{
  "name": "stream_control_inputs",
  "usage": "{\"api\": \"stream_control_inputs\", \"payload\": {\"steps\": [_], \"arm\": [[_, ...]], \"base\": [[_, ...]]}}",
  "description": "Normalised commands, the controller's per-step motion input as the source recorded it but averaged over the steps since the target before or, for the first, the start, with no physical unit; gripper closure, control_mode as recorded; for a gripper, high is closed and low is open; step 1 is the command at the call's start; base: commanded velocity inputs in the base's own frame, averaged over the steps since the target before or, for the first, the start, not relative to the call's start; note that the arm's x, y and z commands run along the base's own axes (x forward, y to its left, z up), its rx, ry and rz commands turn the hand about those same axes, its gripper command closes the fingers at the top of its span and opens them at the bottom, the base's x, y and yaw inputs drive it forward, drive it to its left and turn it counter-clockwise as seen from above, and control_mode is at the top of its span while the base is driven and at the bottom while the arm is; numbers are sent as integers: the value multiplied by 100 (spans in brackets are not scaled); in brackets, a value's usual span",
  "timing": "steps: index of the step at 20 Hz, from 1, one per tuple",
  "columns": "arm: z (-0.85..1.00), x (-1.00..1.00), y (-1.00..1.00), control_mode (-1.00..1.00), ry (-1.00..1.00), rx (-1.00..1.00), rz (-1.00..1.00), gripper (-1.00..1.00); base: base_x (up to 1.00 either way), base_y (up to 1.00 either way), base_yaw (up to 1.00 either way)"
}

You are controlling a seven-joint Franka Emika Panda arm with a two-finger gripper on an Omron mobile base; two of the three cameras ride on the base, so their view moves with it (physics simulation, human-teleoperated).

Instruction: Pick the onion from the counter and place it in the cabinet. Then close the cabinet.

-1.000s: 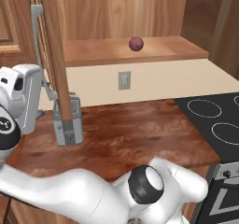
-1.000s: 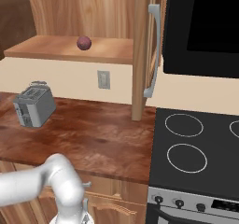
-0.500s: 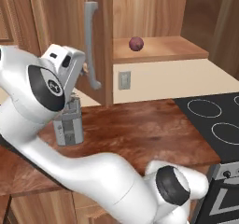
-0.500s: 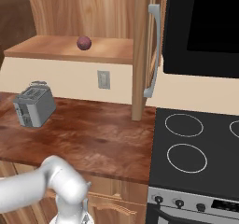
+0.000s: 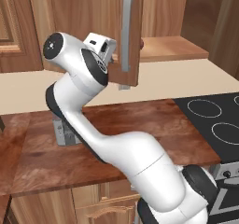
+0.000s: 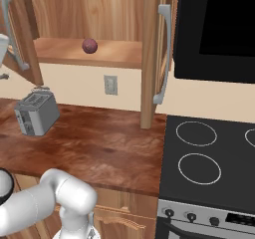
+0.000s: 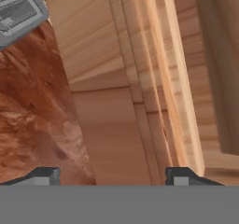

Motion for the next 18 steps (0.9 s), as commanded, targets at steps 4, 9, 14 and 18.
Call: {"api": "stream_control_inputs", "payload": {"steps": [4,9,14,18], "arm": [[0,100,-63,-100,0,-1,0,-100],[4,100,-64,-100,0,-2,0,-100],[-3,78,-72,-100,0,0,2,-100],[-8,36,-70,-100,0,4,2,-100]], "base": [[0,0,0],[0,0,0],[0,0,0],[0,0,0]]}}
